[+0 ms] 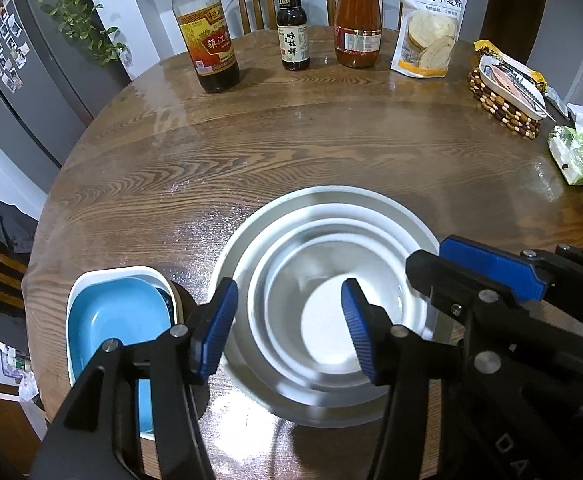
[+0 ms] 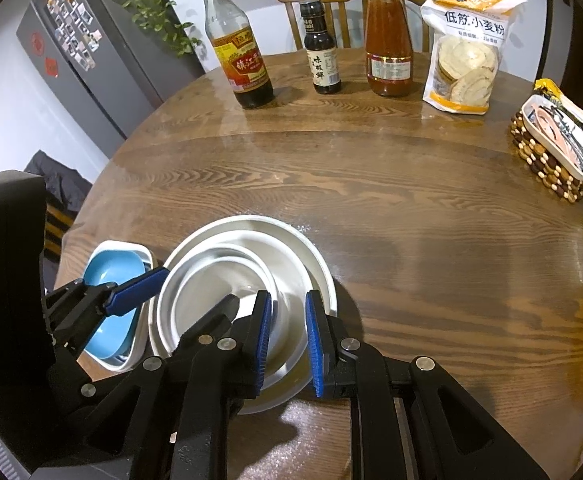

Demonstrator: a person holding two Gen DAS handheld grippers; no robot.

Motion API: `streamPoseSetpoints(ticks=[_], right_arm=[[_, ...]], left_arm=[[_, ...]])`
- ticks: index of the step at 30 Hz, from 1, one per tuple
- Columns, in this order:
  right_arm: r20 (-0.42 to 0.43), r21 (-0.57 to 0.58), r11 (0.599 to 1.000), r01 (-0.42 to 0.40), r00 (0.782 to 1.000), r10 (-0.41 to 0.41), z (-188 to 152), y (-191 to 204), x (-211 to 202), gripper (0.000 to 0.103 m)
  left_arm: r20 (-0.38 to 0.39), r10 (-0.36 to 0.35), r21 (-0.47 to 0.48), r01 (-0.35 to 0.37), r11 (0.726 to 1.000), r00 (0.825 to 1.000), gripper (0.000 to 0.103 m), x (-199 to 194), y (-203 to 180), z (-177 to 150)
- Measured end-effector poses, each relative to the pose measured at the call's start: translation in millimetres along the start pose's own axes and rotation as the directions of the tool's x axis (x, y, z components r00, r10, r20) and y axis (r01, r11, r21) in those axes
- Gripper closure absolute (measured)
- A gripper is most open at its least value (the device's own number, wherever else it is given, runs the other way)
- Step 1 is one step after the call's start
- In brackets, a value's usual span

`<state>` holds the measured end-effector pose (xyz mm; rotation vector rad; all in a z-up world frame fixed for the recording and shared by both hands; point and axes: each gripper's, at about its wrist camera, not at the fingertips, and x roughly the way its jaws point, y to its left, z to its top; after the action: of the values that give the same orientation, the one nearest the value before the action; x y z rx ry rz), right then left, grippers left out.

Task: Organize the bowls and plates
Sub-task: 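Lift the open left gripper off the nested bowl rim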

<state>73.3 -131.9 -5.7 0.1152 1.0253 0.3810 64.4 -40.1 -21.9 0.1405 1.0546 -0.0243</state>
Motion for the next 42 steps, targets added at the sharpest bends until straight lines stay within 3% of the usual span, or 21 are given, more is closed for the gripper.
streamPoseSetpoints(ticks=[14, 19, 32, 37, 42], right_arm=[[-0.002, -0.003, 1.000, 0.004, 1.000, -0.004, -0.7, 0.2, -0.2, 0.082], [-0.002, 0.003, 1.000, 0.008, 1.000, -0.008, -1.6, -0.5, 0.1, 0.073], [-0.006, 0.002, 1.000, 0.017, 1.000, -0.017, -1.1, -0.3, -1.0, 0.070], [-0.003, 0.011, 1.000, 0.026, 1.000, -0.026, -0.5, -2.1, -2.1, 0.057], [-0.003, 0.012, 0.999, 0.030, 1.000, -0.030, -0.6, -1.2, -2.1, 0.057]], left_arm=[[0.009, 0.021, 0.005, -0.021, 1.000, 1.000, 0.046, -3.4, 0.5, -2.4], [0.011, 0.026, 0.002, -0.026, 1.000, 1.000, 0.037, -3.5, 1.2, -3.4], [0.009, 0.033, 0.003, -0.033, 0.999, 0.999, 0.036, -2.8, 2.5, -3.9], [0.009, 0.043, 0.000, -0.043, 0.999, 0.999, 0.032, -2.8, 3.1, -3.7], [0.008, 0.048, -0.004, -0.048, 0.999, 0.999, 0.031, -3.5, 3.6, -4.0]])
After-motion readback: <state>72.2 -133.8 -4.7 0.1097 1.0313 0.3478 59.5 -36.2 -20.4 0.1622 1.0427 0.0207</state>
